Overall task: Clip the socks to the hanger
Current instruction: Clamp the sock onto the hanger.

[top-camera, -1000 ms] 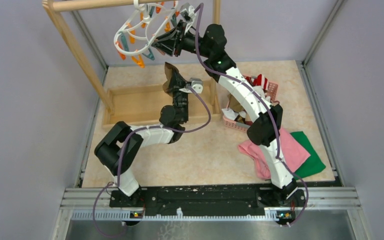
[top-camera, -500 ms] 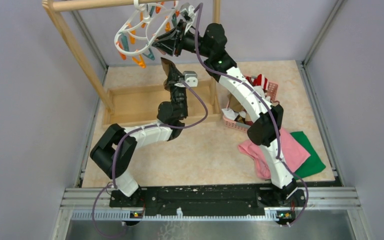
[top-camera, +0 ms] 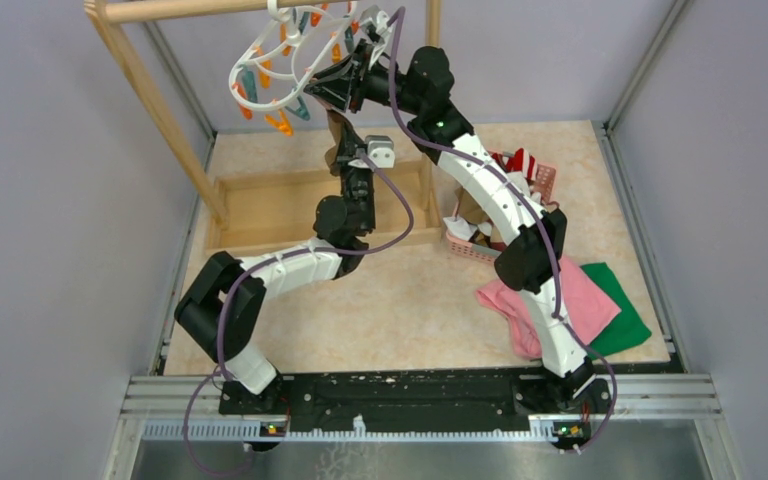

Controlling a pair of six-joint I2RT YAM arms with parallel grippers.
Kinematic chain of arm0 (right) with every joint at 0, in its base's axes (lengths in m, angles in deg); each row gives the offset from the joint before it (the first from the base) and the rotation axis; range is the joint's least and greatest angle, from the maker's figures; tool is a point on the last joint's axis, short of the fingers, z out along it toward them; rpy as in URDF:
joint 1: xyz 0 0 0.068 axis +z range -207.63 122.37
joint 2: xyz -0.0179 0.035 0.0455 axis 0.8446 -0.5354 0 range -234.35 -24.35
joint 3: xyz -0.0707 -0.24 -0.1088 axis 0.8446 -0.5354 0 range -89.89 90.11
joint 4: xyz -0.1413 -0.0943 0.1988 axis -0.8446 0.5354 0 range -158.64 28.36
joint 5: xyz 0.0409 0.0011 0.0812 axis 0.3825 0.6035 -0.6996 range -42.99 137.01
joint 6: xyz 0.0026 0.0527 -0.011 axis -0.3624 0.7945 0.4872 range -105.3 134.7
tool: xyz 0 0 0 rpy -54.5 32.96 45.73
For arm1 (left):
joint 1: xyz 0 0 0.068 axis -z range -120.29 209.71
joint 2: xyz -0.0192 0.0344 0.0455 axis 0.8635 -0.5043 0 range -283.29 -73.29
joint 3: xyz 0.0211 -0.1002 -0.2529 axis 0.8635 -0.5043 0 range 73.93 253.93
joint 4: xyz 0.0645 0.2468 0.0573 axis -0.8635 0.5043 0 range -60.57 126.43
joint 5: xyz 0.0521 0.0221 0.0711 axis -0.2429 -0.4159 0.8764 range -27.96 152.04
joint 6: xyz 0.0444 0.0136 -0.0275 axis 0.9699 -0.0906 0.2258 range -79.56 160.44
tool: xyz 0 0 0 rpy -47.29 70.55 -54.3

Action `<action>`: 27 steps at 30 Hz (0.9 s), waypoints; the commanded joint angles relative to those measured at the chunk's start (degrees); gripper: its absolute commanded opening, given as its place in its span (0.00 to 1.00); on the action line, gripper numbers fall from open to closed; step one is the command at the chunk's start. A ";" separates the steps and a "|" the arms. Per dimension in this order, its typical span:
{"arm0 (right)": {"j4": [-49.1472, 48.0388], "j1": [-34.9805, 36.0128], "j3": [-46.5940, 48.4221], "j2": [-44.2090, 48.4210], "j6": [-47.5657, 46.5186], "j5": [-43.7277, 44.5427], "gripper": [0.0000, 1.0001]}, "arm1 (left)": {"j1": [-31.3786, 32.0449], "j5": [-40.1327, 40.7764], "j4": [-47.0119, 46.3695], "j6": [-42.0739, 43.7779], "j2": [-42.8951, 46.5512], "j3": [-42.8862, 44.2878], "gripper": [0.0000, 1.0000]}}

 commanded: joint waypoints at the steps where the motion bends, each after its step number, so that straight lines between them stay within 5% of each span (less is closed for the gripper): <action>1: 4.09 0.11 1.24 1.96 -0.72 -3.43 0.08 | 0.05 0.06 0.42 -1.11 1.64 3.43 0.00; 27: 4.27 -0.30 1.03 2.03 -1.60 -3.07 0.08 | -0.03 2.97 2.24 -3.23 3.11 5.97 0.00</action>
